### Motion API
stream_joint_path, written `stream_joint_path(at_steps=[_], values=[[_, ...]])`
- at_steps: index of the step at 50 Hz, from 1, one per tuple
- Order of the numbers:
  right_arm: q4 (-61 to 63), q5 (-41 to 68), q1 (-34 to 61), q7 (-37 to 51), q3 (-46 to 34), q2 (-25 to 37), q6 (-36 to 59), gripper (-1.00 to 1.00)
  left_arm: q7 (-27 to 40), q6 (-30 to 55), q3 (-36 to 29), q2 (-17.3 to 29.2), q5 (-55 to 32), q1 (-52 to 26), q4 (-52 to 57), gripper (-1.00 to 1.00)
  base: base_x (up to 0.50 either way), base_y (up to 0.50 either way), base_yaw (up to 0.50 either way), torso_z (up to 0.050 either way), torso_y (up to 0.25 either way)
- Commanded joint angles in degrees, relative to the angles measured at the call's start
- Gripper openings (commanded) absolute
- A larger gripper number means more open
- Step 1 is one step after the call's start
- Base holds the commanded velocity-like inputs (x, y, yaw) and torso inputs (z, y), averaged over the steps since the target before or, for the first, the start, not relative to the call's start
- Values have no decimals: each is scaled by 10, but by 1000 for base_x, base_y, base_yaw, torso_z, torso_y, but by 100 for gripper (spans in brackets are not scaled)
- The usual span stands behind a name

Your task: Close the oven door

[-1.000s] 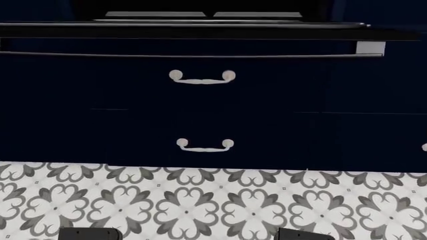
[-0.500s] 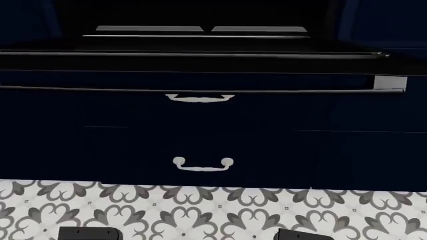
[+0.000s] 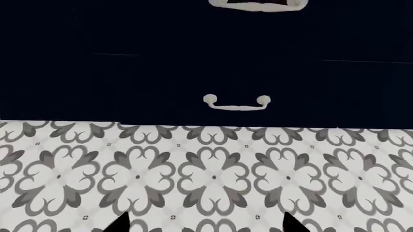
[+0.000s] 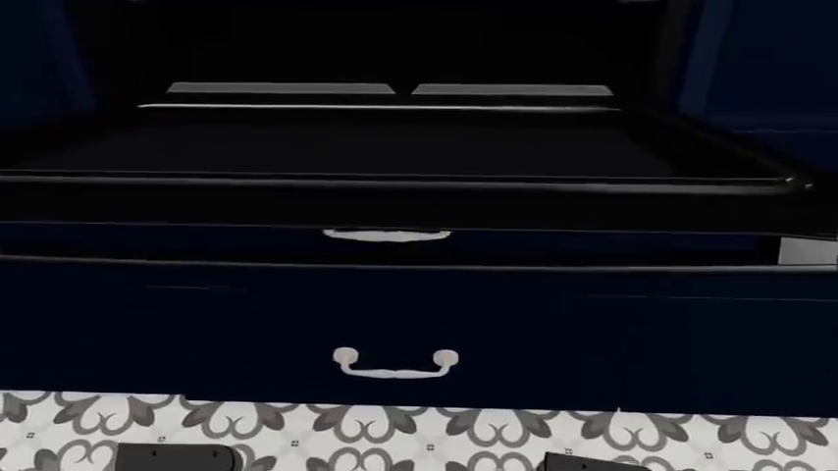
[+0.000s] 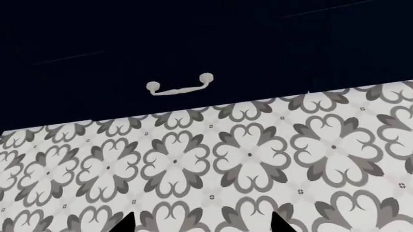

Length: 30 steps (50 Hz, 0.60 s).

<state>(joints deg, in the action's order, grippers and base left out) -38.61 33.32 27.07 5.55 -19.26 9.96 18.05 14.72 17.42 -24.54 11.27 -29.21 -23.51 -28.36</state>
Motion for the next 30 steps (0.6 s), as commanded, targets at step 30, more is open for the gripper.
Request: stream_joint_path(at_steps=[30], values=[[-12,1,3,-1,-9,-1,-11,100,1,-8,-9,2,-2,-3,-3,100,284,0,0,0,1]])
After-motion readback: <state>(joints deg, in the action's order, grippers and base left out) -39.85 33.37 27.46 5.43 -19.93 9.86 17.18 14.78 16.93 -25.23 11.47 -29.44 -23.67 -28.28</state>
